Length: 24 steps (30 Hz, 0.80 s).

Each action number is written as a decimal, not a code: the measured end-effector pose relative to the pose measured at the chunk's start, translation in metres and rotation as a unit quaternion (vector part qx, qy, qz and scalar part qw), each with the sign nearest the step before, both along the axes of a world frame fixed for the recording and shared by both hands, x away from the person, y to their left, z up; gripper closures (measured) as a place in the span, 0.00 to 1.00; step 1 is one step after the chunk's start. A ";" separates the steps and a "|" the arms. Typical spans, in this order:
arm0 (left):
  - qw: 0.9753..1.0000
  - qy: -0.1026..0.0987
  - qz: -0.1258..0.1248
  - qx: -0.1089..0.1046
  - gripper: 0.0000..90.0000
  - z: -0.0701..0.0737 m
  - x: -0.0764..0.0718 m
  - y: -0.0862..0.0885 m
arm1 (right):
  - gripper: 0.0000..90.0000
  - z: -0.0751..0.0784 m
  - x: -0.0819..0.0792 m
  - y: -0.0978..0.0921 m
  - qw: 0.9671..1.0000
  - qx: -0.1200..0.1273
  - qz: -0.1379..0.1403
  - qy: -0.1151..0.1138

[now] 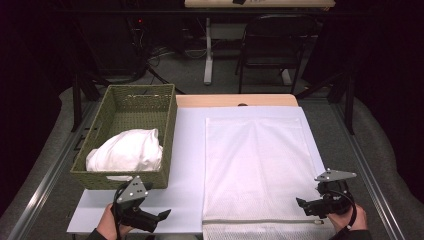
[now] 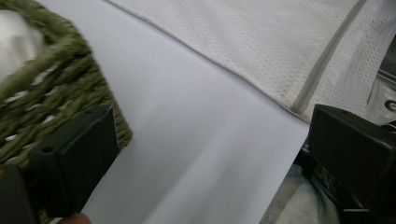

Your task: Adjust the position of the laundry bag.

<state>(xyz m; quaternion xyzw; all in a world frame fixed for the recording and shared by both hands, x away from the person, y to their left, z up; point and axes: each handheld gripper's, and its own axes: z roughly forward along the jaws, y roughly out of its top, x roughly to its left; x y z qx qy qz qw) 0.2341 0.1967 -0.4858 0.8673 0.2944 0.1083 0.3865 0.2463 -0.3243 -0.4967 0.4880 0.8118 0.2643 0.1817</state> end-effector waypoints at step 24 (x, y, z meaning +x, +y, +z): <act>0.996 0.084 -0.012 0.022 0.04 -0.027 0.036 -0.075 | 0.01 -0.019 0.031 -0.013 0.997 -0.016 -0.045 0.058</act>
